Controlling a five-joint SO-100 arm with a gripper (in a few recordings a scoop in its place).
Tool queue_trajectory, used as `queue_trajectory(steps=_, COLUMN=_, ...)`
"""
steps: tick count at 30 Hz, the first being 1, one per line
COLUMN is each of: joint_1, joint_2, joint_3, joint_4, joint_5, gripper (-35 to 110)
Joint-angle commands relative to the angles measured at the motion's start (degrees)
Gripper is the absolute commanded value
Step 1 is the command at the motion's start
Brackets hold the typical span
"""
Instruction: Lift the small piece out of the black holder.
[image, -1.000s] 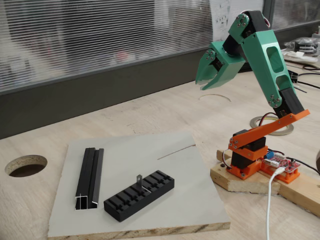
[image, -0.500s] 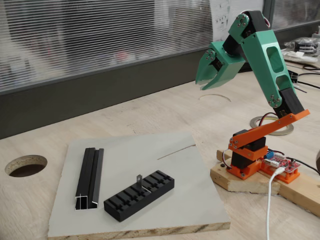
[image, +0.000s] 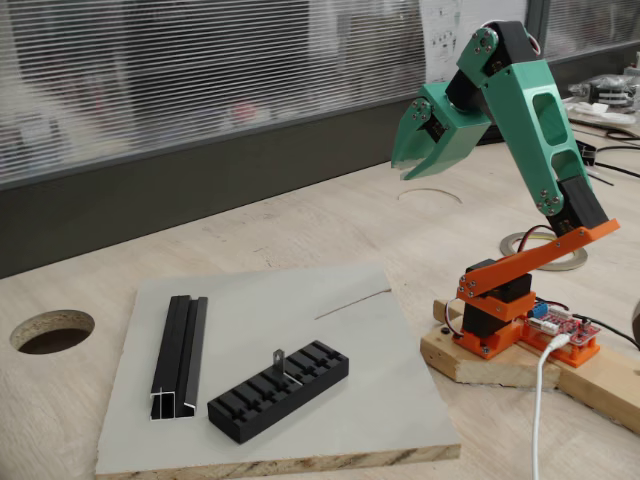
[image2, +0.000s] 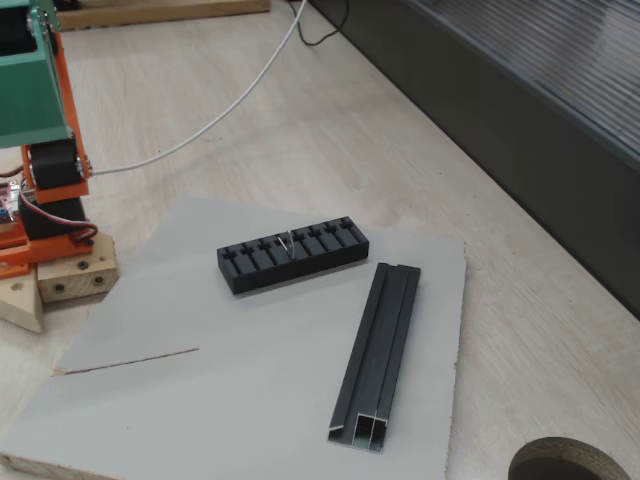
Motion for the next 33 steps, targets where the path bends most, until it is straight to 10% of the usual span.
queue_trajectory(steps=1, joint_1=0.4, joint_2=1.1, joint_3=-1.1, joint_4=1.7, joint_5=0.8, gripper=15)
queue_trajectory(steps=14, joint_1=-2.5, joint_2=-2.0, joint_3=-1.1, joint_4=1.6, joint_5=0.0, gripper=16)
queue_trajectory(steps=26, joint_1=-53.9, joint_2=-22.9, joint_3=-1.1, joint_4=1.6, joint_5=0.1, gripper=16)
queue_trajectory(steps=33, joint_1=-64.1, joint_2=-35.8, joint_3=-1.8, joint_4=1.4, joint_5=0.0, gripper=16)
